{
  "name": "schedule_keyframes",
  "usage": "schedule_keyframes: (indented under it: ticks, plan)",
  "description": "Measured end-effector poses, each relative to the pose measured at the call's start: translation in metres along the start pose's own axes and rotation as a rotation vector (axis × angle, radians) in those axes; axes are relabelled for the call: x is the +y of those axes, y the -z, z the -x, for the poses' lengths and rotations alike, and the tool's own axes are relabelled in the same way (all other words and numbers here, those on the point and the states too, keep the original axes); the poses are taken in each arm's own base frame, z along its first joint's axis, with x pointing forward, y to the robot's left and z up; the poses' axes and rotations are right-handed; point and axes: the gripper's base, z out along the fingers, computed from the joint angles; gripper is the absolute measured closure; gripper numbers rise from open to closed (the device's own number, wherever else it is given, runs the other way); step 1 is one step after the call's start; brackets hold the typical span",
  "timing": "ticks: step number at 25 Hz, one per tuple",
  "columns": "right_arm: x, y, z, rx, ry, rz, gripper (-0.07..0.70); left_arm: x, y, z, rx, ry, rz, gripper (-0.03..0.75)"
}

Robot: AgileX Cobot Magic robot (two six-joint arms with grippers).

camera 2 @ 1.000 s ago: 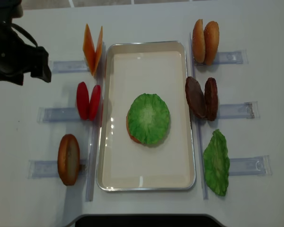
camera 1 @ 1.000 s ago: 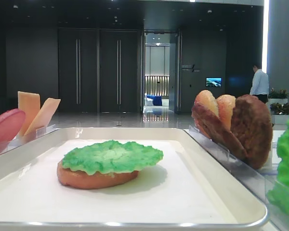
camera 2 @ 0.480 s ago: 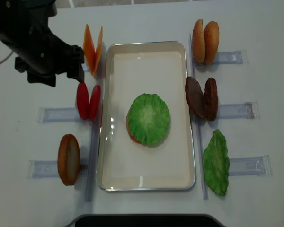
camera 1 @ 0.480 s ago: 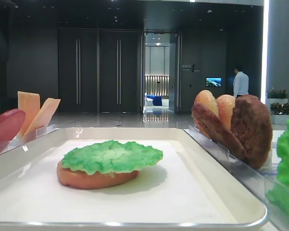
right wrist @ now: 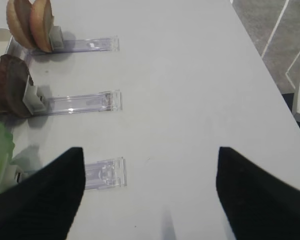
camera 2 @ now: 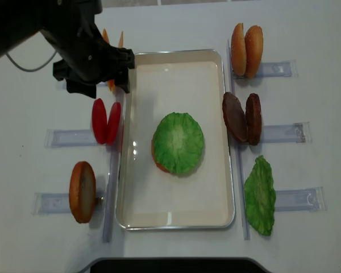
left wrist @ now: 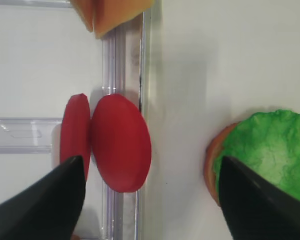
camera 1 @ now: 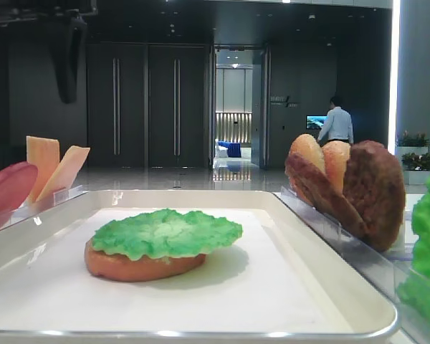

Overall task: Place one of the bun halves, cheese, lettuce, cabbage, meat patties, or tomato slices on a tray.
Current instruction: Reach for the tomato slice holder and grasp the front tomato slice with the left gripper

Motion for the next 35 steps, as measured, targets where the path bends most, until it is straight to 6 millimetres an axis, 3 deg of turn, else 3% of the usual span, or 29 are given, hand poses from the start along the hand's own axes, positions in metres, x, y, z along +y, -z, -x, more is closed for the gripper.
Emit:
schedule_keyframes:
  ticks: [16, 20, 27, 35]
  plan:
    - [0.000, 0.000, 0.000, 0.000, 0.000, 0.000, 0.113, -0.005, -0.066, -0.001, 0.148, -0.008, 0.084, 0.103]
    - [0.000, 0.000, 0.000, 0.000, 0.000, 0.000, 0.113, -0.004, -0.075, -0.003, 0.178, -0.018, 0.099, 0.227]
    - [0.000, 0.000, 0.000, 0.000, 0.000, 0.000, 0.113, 0.000, -0.074, -0.004, 0.199, -0.053, 0.153, 0.629]
    - [0.000, 0.000, 0.000, 0.000, 0.000, 0.000, 0.113, -0.001, -0.067, -0.003, 0.203, -0.063, 0.145, 0.659]
